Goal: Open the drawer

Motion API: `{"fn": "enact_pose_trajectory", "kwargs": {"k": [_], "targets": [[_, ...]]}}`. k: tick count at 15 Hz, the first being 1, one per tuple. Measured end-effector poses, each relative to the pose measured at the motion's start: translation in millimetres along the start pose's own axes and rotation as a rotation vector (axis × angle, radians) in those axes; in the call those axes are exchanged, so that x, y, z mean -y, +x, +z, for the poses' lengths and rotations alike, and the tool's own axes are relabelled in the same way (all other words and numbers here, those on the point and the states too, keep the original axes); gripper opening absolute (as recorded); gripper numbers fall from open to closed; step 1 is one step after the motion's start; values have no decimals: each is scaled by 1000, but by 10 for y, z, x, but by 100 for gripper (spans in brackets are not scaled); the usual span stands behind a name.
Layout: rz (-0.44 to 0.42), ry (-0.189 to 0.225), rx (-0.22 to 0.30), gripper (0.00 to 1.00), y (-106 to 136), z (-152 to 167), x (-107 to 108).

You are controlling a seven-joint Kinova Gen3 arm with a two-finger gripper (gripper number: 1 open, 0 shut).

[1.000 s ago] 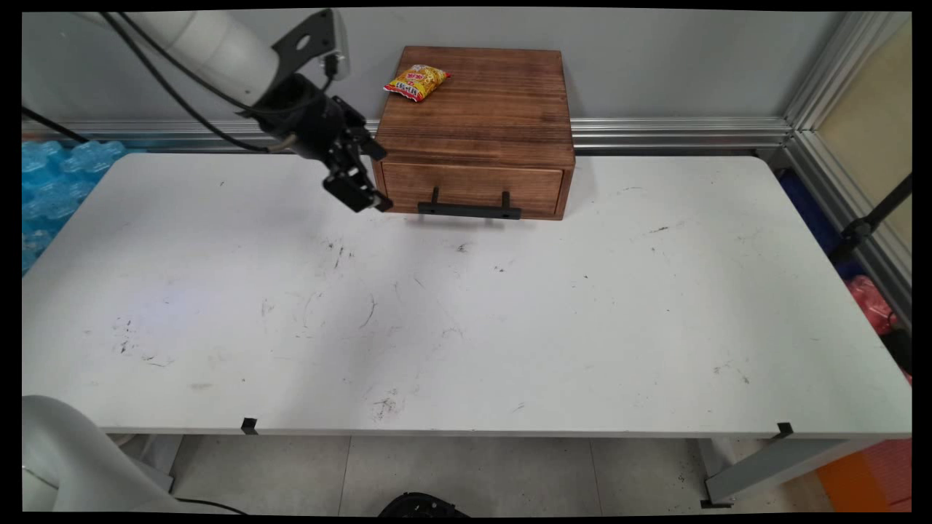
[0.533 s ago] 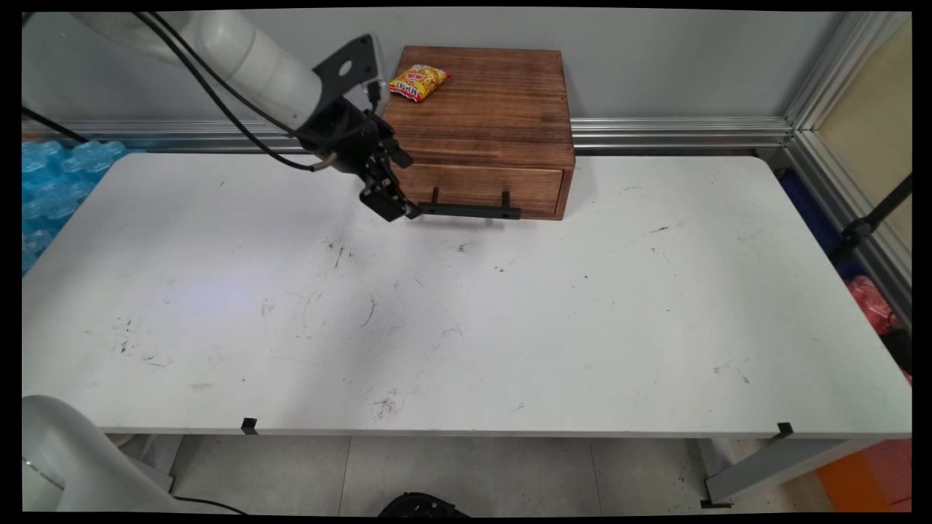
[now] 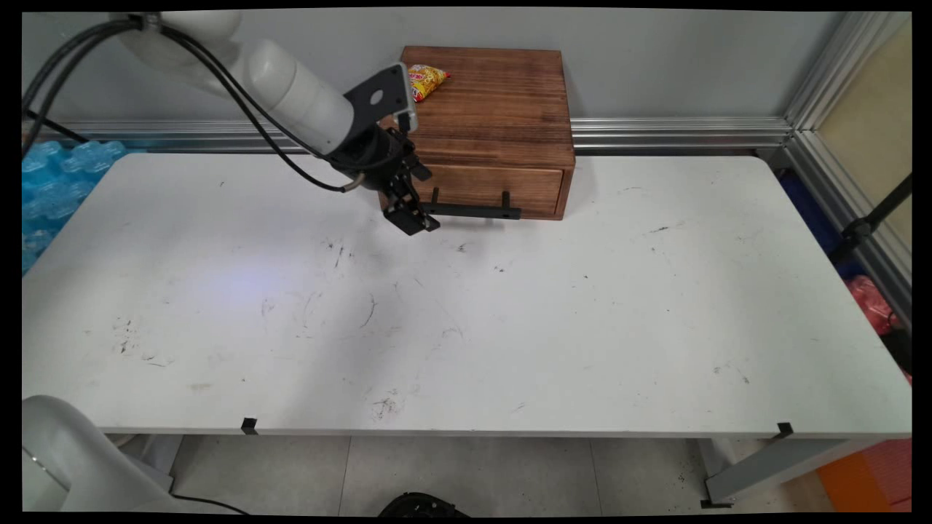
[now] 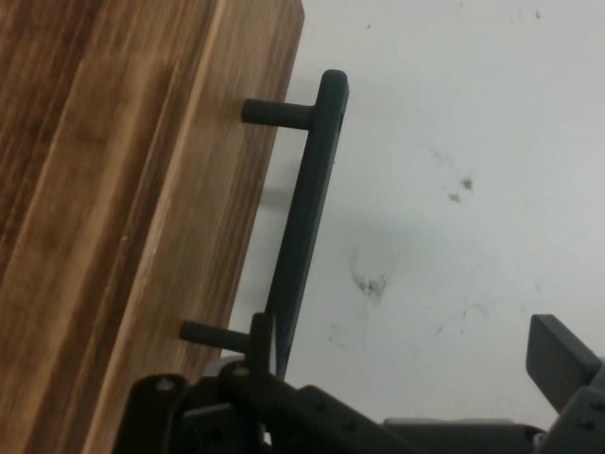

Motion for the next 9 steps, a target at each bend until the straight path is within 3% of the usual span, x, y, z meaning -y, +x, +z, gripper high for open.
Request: {"fn": "enact_pose_trajectory", "kwargs": {"k": [9], "targets": [[35, 4, 3, 100, 28, 331, 26]]}}
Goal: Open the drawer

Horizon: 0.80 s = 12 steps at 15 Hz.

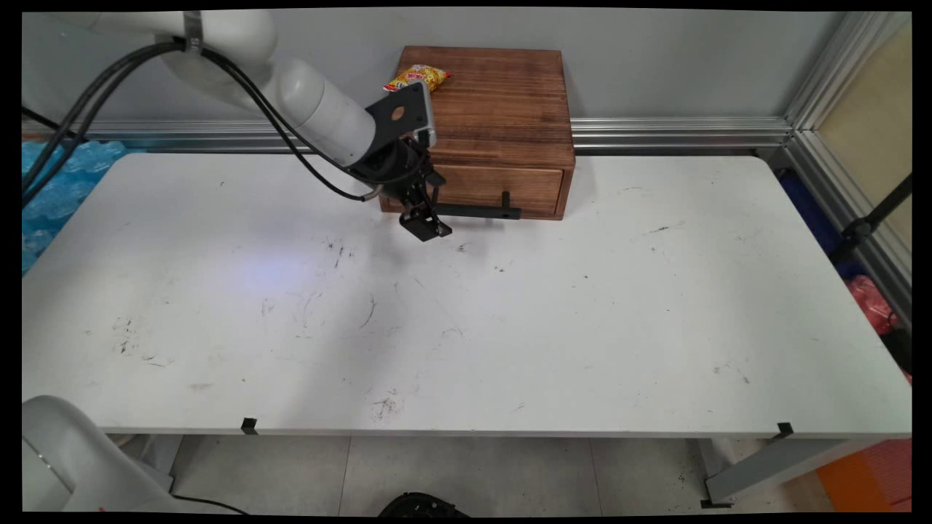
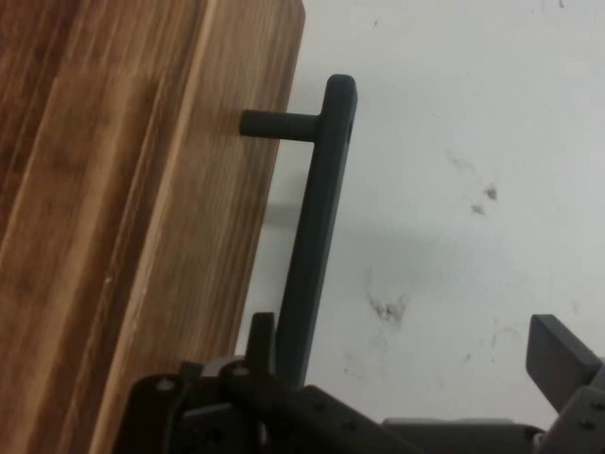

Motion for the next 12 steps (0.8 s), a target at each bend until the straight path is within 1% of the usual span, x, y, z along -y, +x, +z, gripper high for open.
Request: {"fn": "enact_pose_trajectory", "kwargs": {"k": [12], "targets": [[28, -2, 3, 100, 19, 314, 41]]}}
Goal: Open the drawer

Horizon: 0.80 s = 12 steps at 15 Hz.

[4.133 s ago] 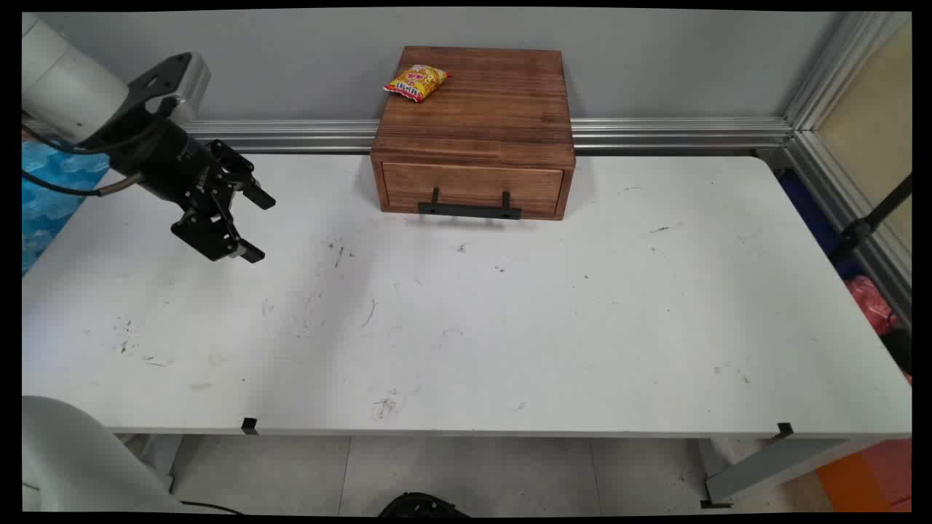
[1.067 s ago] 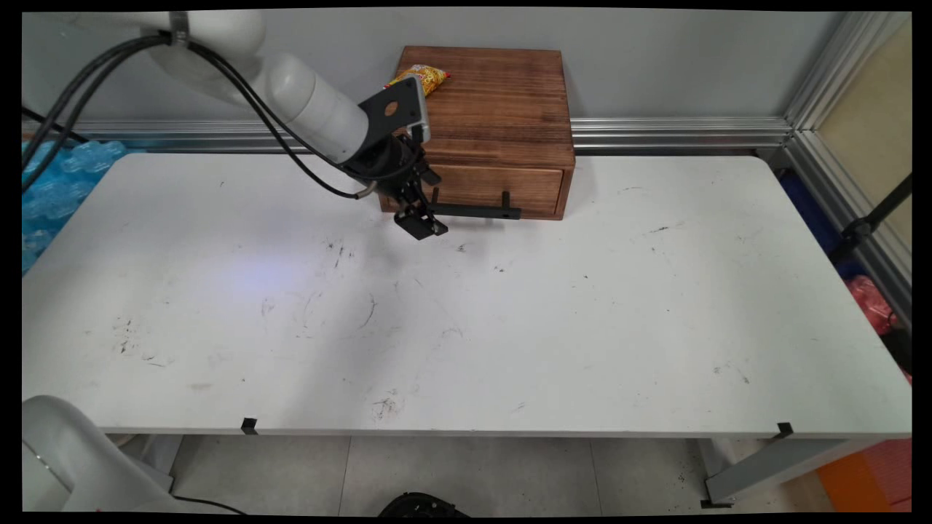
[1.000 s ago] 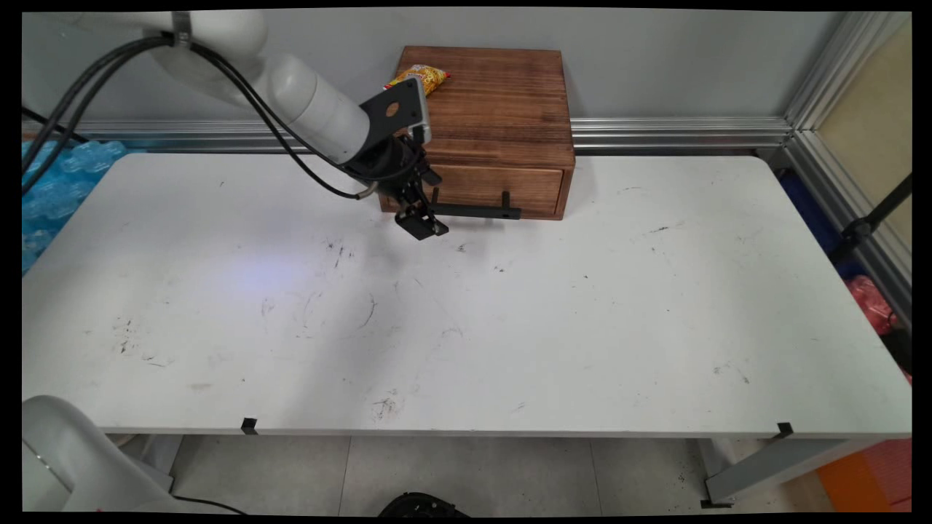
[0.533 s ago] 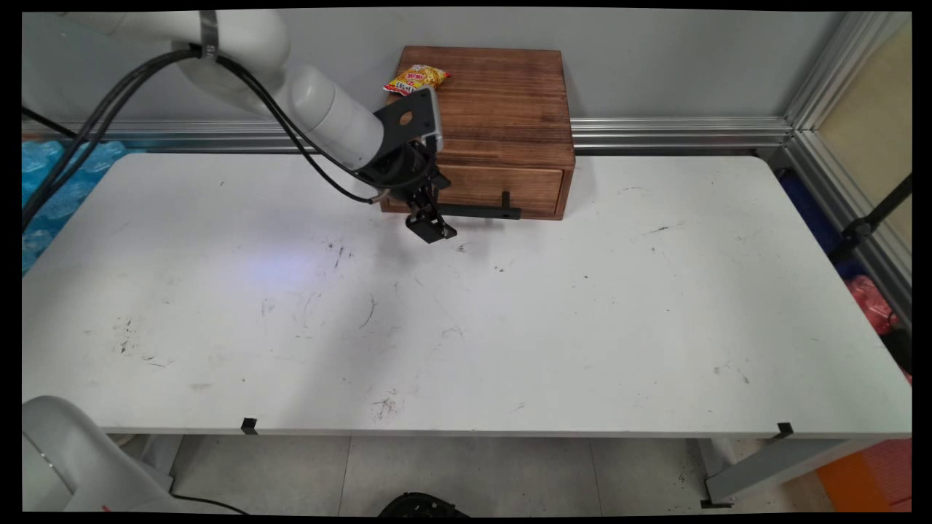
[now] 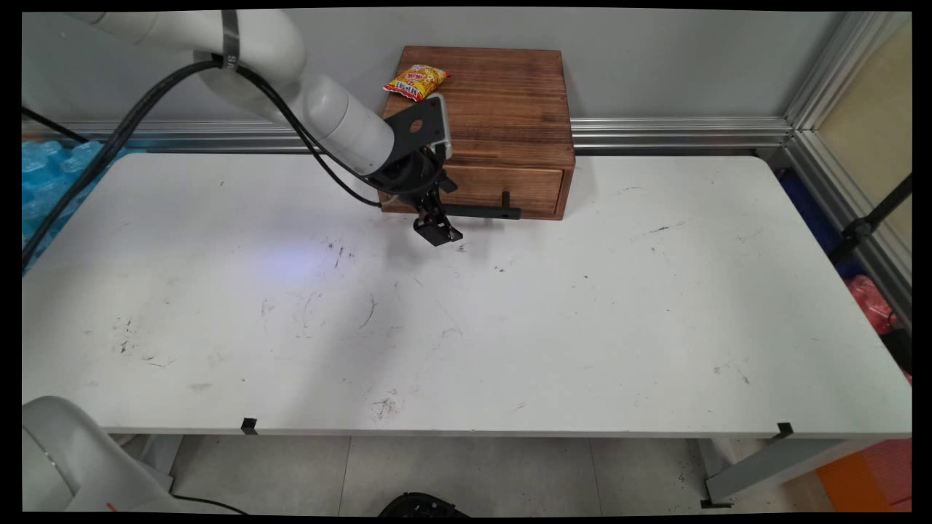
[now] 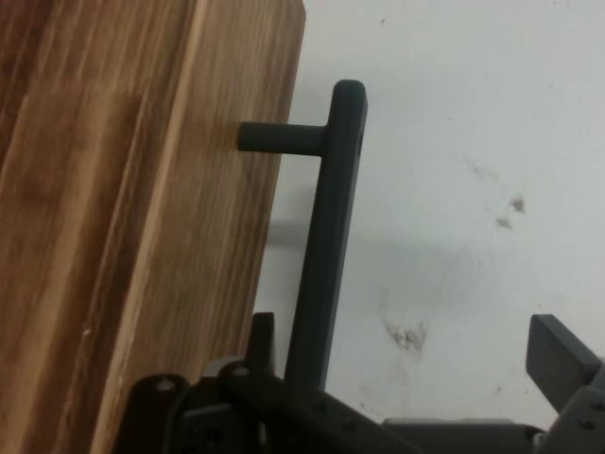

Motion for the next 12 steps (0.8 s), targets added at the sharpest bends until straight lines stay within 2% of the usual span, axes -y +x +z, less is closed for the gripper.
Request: {"fn": "enact_pose_trajectory", "kwargs": {"k": [12], "targets": [[18, -9, 3, 100, -14, 214, 31]]}}
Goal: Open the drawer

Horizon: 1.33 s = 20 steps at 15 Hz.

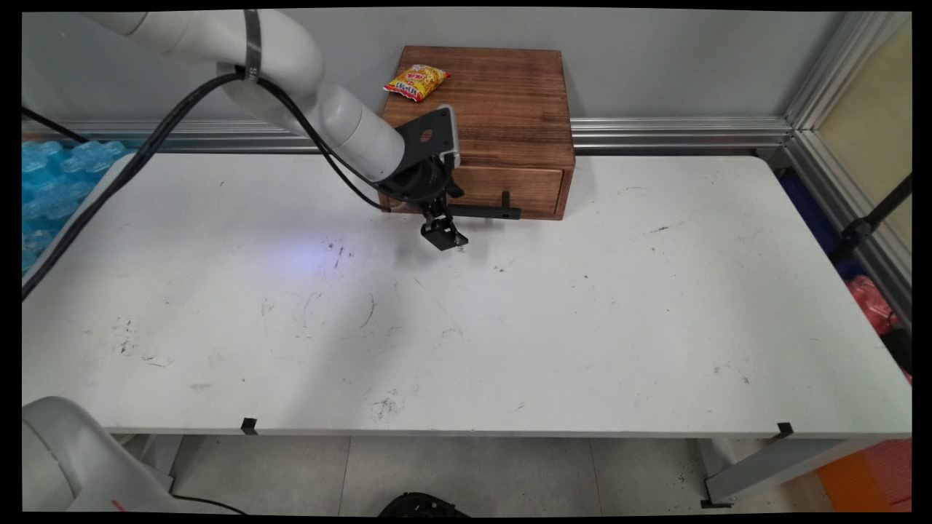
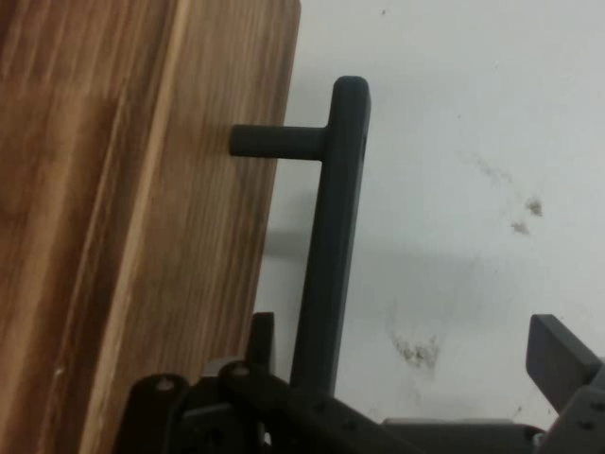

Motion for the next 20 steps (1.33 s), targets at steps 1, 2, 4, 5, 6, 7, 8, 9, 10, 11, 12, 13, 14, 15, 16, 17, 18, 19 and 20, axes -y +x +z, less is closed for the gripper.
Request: {"fn": "enact_pose_trajectory", "kwargs": {"k": [1, 2, 4, 5, 6, 7, 8, 9, 10, 11, 12, 13, 14, 15, 16, 17, 18, 19, 20], "targets": [[2, -2, 1, 100, -3, 18, -1], [3, -3, 1, 100, -6, 31, -2], [6, -4, 2, 100, -11, 51, 1], [7, -5, 3, 100, -15, 64, 5], [9, -5, 4, 100, -19, 75, 9], [10, -5, 4, 100, -23, 87, 16], [11, -5, 5, 100, -26, 93, 19], [12, -5, 6, 100, -30, 102, 24], [12, -5, 6, 100, -33, 110, 29], [13, -5, 7, 100, -37, 120, 33], [13, -6, 8, 100, -43, 130, 38], [13, -6, 9, 100, -49, 140, 41], [13, -7, 10, 100, -54, 150, 43], [13, -8, 10, 100, -58, 157, 44], [13, -9, 11, 100, -61, 163, 45], [13, -9, 11, 100, -64, 169, 46], [13, -10, 11, 100, -68, 173, 46], [13, -11, 12, 100, -71, 178, 45], [13, -12, 12, 100, -72, 183, 44]]}}
